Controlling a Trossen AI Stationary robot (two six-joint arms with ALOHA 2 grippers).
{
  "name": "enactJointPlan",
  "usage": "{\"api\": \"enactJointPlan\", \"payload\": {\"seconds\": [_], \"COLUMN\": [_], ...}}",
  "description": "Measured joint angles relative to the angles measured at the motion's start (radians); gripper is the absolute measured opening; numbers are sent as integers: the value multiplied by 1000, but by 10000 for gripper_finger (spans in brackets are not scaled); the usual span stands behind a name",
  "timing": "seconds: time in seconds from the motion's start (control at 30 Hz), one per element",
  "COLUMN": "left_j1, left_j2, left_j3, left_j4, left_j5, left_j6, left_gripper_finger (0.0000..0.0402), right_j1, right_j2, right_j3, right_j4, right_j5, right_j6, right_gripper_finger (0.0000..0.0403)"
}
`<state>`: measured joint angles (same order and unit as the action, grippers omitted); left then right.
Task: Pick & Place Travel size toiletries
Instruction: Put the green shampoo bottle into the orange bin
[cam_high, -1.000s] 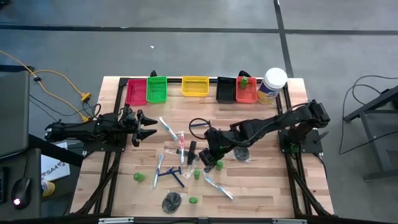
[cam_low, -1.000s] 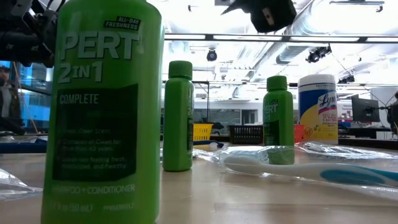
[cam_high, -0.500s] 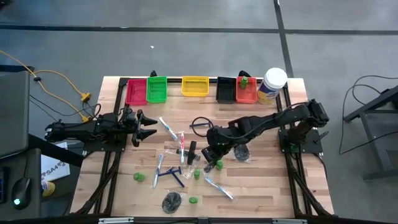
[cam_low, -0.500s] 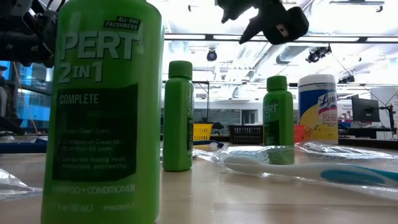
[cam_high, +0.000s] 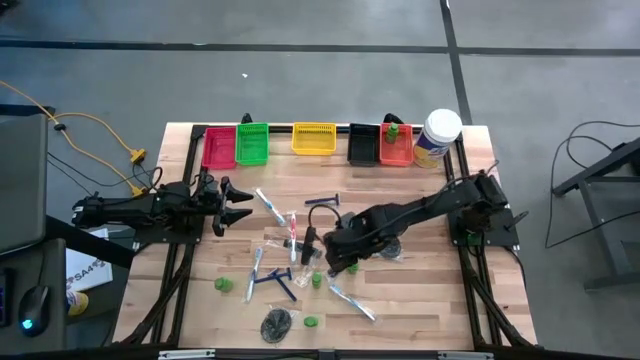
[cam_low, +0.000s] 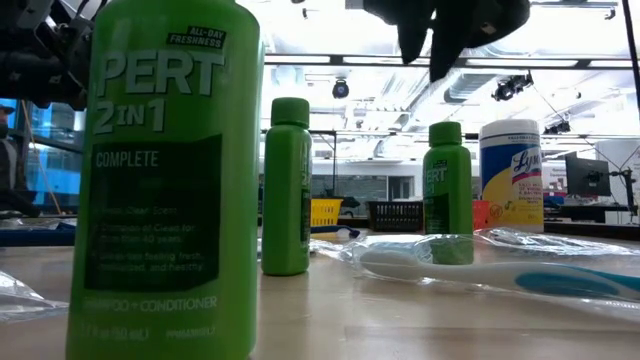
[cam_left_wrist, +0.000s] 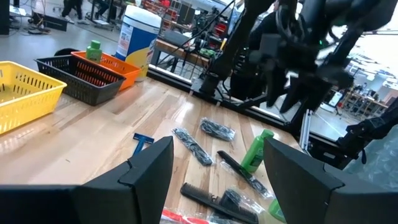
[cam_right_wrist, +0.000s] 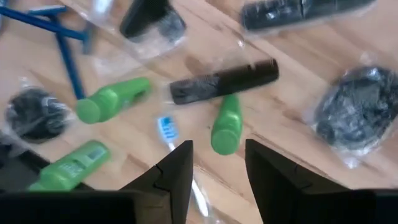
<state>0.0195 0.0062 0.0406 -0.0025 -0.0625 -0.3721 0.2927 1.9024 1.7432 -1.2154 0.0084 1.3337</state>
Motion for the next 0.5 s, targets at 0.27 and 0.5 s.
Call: {"api": "enactJointPlan", "payload": {"seconds": [0.27, 0.5], "left_j1": [0, 0], "left_j2": [0, 0], "left_j3": [0, 0], "left_j4": [0, 0], "left_j5": [0, 0], "left_j6": [0, 0], "left_gripper_finger": [241, 241], "right_j1": [25, 28], "right_j2": [50, 97], "right_j3": [0, -1], "right_j4": [-9, -19], "right_j5": [38, 70], "right_j6": [76, 139], "right_gripper_finger": [192, 275]}}
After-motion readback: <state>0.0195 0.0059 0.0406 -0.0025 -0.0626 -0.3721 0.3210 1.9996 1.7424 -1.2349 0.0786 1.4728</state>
